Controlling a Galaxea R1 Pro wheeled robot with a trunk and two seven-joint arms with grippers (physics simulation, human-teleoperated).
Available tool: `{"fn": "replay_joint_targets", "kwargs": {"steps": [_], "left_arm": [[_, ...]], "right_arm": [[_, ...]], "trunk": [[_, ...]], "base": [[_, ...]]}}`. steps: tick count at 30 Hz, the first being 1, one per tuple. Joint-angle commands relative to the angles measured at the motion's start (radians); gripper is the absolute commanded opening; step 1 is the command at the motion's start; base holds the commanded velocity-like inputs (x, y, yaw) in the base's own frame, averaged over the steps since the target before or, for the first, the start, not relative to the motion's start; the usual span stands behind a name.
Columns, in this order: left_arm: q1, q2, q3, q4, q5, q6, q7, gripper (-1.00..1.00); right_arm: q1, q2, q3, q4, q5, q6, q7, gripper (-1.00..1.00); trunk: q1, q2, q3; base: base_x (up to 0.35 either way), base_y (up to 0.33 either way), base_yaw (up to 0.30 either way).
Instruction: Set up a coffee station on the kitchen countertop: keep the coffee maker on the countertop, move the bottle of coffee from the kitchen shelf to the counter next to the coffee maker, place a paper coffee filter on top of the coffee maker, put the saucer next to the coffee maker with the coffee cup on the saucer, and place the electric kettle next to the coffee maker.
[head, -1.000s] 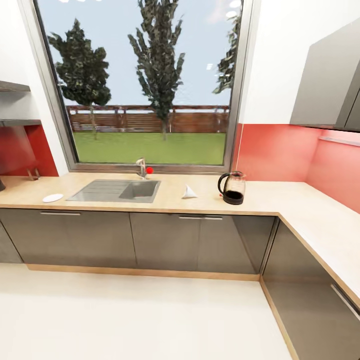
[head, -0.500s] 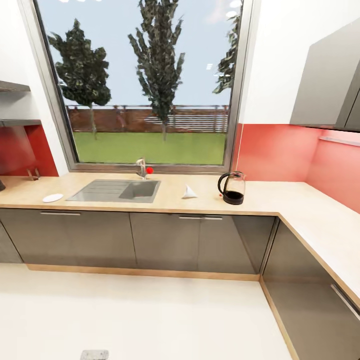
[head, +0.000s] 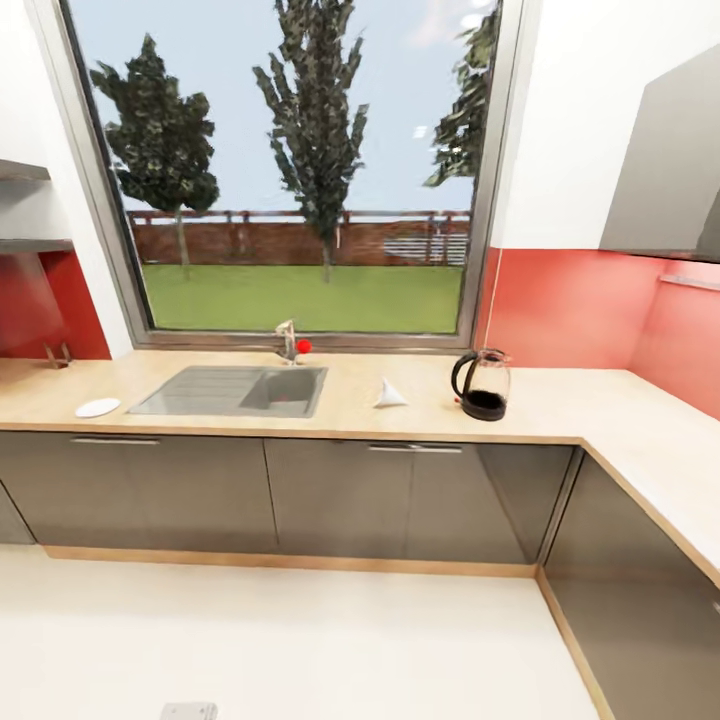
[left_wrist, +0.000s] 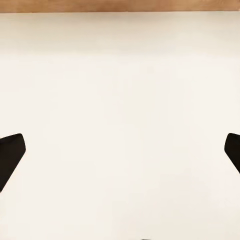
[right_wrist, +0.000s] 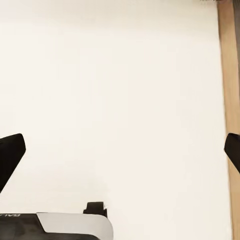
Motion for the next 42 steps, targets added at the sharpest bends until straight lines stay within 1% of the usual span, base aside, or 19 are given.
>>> {"fn": "replay_joint_targets", "kwargs": {"steps": [1,10,17,22,37,40,42], "left_arm": [[0.000,0.000,0.001,0.001,0.001,-0.004,-0.001,1.00],[0.000,0.001,0.001,0.001,0.001,-0.003,-0.001,1.00],[0.001,0.001,0.000,0.001,0.000,-0.005,-0.001,1.00],[0.000,0.001,-0.001,0.001,0.000,-0.007,-0.001,1.00],[0.000,0.001,-0.006,-0.008,-0.005,-0.008,-0.003,1.00],[-0.006,0.003,-0.009,-0.017,-0.007,-0.009,-0.013,1.00],[-0.011,0.005,-0.010,-0.029,-0.007,-0.009,-0.035,1.00]], "right_arm": [[0.000,0.000,-0.001,0.000,0.000,-0.003,0.000,1.00],[0.000,0.000,0.000,0.002,0.001,-0.002,0.000,1.00],[0.000,0.000,0.002,0.024,0.003,-0.002,0.002,1.00],[0.000,0.000,0.001,0.047,0.003,-0.001,0.003,1.00],[0.000,0.001,-0.001,0.041,-0.001,-0.002,-0.002,1.00],[0.000,0.002,-0.001,0.042,-0.001,-0.002,-0.002,1.00],[0.000,0.002,-0.001,0.043,-0.001,-0.002,-0.002,1.00]], "trunk": [[0.001,0.000,0.000],[0.001,0.000,0.000],[0.001,0.000,0.000],[0.001,0.000,0.000],[0.001,0.000,0.000],[0.001,0.000,0.000],[0.001,0.000,0.000]], "base": [[0.240,0.256,-0.175],[0.151,0.300,-0.227],[0.120,0.322,-0.047],[0.242,0.230,-0.004],[0.325,0.027,0.000],[0.195,0.000,0.000],[0.082,0.000,0.000]]}}
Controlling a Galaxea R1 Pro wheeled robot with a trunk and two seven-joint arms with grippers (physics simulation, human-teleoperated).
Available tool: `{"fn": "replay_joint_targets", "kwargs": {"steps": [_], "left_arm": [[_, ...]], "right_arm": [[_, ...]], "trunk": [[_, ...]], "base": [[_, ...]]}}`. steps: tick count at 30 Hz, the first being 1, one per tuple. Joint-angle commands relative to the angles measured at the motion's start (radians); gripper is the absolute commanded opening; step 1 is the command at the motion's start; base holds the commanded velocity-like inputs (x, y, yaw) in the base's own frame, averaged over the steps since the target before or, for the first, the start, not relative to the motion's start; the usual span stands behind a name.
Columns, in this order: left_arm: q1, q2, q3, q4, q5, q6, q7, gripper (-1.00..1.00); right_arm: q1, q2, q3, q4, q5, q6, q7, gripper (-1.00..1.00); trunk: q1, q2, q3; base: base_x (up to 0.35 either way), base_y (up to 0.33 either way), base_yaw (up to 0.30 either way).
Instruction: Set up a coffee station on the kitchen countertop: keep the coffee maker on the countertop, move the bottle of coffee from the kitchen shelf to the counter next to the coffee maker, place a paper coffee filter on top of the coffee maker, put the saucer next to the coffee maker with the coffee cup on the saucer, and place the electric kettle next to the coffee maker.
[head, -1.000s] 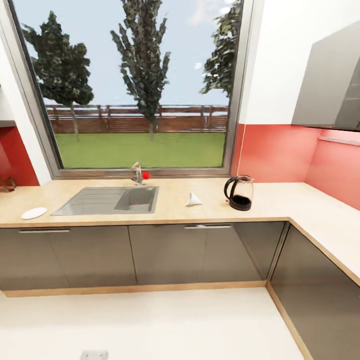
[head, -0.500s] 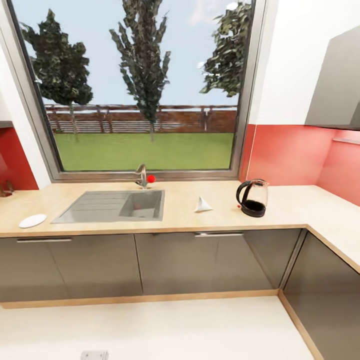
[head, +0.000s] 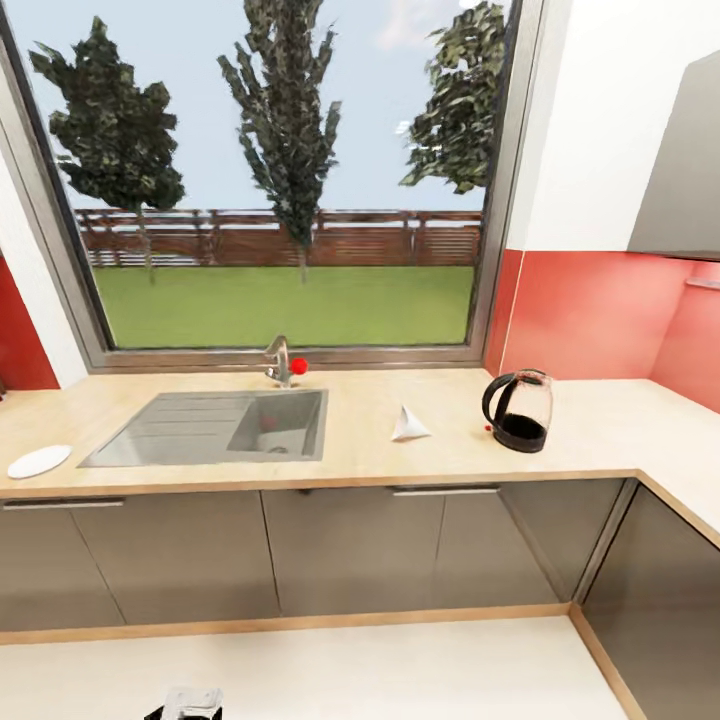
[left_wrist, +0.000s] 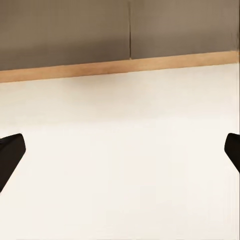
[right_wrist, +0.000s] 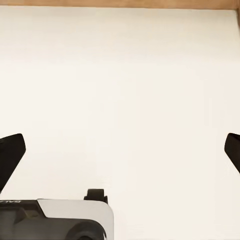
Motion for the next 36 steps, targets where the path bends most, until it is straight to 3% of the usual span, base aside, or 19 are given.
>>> {"fn": "replay_joint_targets", "kwargs": {"steps": [1,9,16,21,27,36], "left_arm": [[-0.003,0.002,0.000,-0.014,0.000,-0.003,-0.029,1.00],[-0.097,0.026,0.002,-0.199,-0.008,0.042,-0.304,1.00],[-0.249,0.039,0.002,-0.287,-0.007,0.258,-0.509,1.00],[-0.407,0.045,0.000,-0.299,-0.014,0.378,-0.646,1.00],[-0.530,0.051,-0.001,-0.299,-0.013,0.501,-0.724,1.00],[-0.551,0.053,-0.008,-0.303,-0.016,0.524,-0.754,1.00]], "right_arm": [[0.000,0.000,-0.001,0.002,0.001,-0.003,0.000,1.00],[0.000,0.000,-0.001,0.008,0.002,-0.003,0.000,1.00],[0.000,0.000,0.000,0.010,0.003,-0.003,0.001,1.00],[0.000,0.000,0.002,0.013,0.005,0.000,0.000,1.00],[0.000,0.000,0.001,0.094,0.005,0.006,0.000,1.00],[0.000,-0.001,0.001,0.192,0.005,0.013,-0.001,1.00]], "trunk": [[0.000,-0.001,0.000],[0.000,-0.001,0.000],[0.000,-0.001,0.000],[0.000,-0.001,0.000],[0.000,-0.001,0.000],[0.000,-0.001,0.000]], "base": [[0.046,0.000,0.000],[0.012,0.000,0.000],[0.000,0.000,0.000],[0.000,0.000,0.000],[0.000,0.000,-0.021],[0.000,0.000,-0.238]]}}
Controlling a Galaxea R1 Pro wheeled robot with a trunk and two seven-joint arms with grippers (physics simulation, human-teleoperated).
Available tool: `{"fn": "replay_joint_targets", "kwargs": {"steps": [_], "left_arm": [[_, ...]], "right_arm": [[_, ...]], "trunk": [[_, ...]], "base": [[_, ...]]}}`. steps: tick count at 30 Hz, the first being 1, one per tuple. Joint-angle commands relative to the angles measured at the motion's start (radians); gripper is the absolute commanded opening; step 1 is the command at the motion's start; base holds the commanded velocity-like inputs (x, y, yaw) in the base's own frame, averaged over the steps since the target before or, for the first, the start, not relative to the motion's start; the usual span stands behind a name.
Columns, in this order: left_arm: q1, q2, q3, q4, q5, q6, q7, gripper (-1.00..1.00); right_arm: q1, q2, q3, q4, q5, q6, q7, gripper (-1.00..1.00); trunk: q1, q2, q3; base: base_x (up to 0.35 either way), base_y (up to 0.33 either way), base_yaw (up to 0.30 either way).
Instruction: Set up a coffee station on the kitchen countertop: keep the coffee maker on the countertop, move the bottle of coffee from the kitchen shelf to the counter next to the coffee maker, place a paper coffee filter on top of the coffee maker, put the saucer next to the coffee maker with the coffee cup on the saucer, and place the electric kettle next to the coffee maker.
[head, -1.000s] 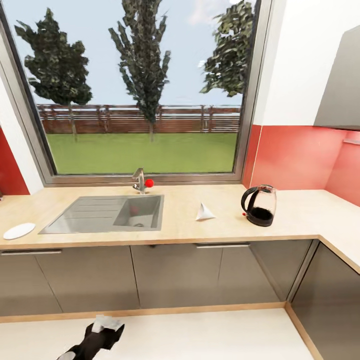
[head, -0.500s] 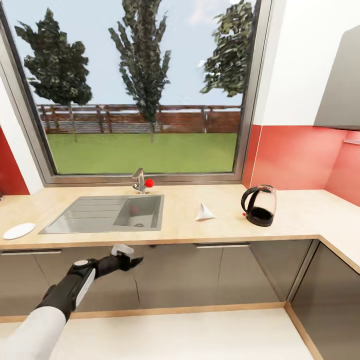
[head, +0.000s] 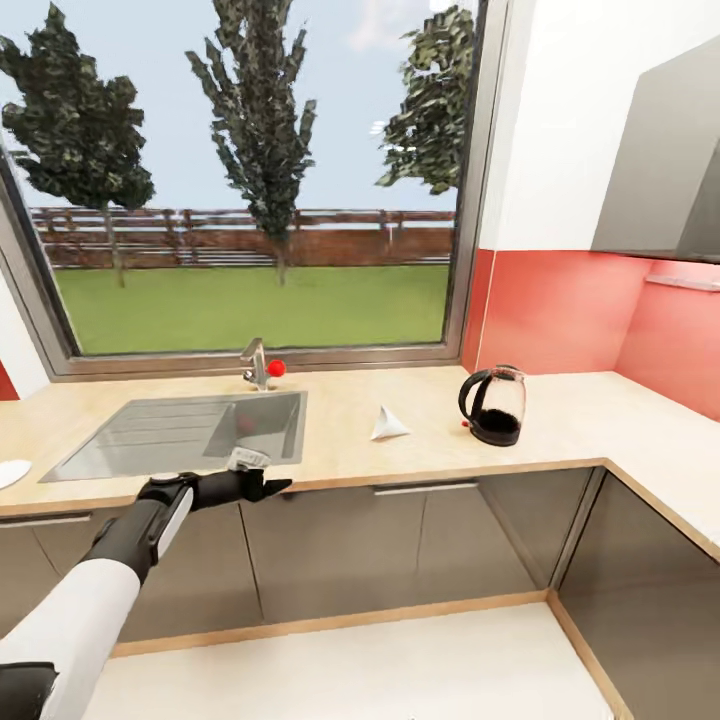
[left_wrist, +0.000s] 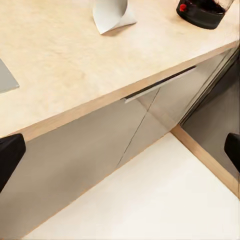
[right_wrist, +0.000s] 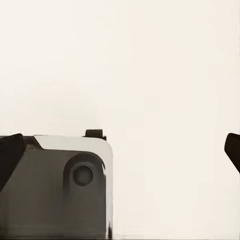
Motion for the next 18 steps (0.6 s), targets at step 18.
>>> {"fn": "replay_joint_targets", "kwargs": {"steps": [18], "left_arm": [[0.000,-0.006,-0.020,-0.001,-0.076,0.008,-0.004,1.00]], "right_arm": [[0.000,0.011,0.008,0.081,0.000,0.131,0.008,1.00]], "trunk": [[0.000,-0.001,0.000]], "base": [[0.153,0.073,-0.206]]}}
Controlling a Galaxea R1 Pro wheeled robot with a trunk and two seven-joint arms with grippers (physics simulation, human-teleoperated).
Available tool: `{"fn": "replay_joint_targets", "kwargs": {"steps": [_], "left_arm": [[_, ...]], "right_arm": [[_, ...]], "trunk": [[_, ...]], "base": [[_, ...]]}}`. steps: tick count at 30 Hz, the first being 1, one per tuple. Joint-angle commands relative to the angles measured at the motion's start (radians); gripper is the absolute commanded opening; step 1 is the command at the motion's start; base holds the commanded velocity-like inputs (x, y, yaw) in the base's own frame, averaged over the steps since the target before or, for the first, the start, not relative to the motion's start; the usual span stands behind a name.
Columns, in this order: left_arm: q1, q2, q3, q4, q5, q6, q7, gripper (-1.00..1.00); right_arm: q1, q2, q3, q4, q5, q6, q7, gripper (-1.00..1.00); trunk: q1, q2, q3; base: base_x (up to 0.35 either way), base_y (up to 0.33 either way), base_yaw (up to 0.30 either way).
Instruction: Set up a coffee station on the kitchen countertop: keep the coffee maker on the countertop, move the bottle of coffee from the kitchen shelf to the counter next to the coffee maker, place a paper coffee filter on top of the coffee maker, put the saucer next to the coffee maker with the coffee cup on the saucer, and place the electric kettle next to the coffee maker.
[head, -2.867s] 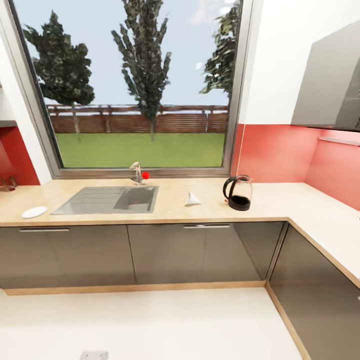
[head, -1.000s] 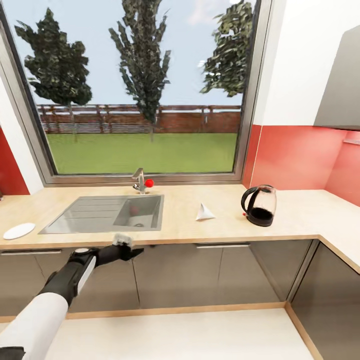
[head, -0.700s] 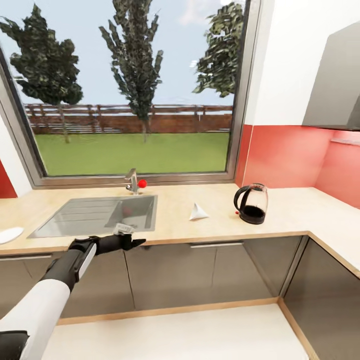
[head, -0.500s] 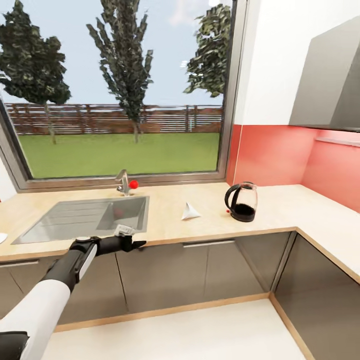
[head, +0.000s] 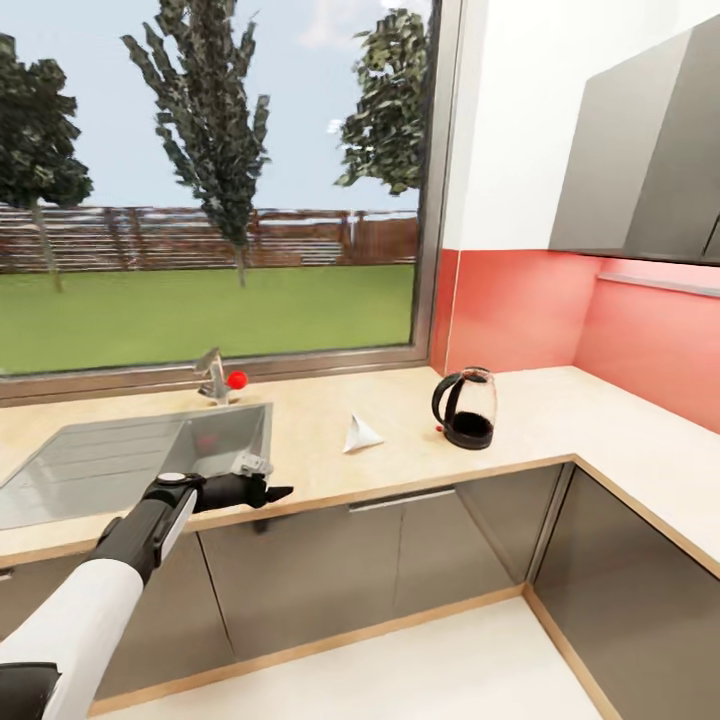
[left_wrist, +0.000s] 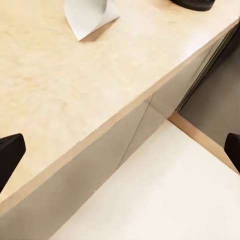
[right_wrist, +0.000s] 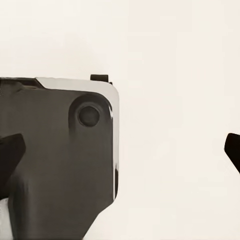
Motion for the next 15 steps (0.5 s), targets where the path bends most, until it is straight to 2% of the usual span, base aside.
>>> {"fn": "replay_joint_targets", "kwargs": {"steps": [1,9,15], "left_arm": [[0.000,0.000,-0.001,-0.001,-0.005,0.004,-0.003,1.00],[0.000,0.000,0.000,-0.001,-0.005,0.004,-0.003,1.00],[-0.001,-0.003,0.000,-0.001,-0.006,0.004,-0.002,1.00]], "right_arm": [[0.000,0.000,0.001,-0.002,0.001,0.007,0.001,1.00],[0.000,0.002,0.001,0.017,0.001,0.008,0.001,1.00],[0.000,0.004,0.002,0.087,0.005,0.002,-0.003,1.00]], "trunk": [[0.001,-0.001,0.000],[0.001,-0.001,0.000],[0.001,-0.001,0.000]], "base": [[0.127,0.060,-0.015],[0.041,0.016,-0.004],[0.218,-0.037,0.000]]}}
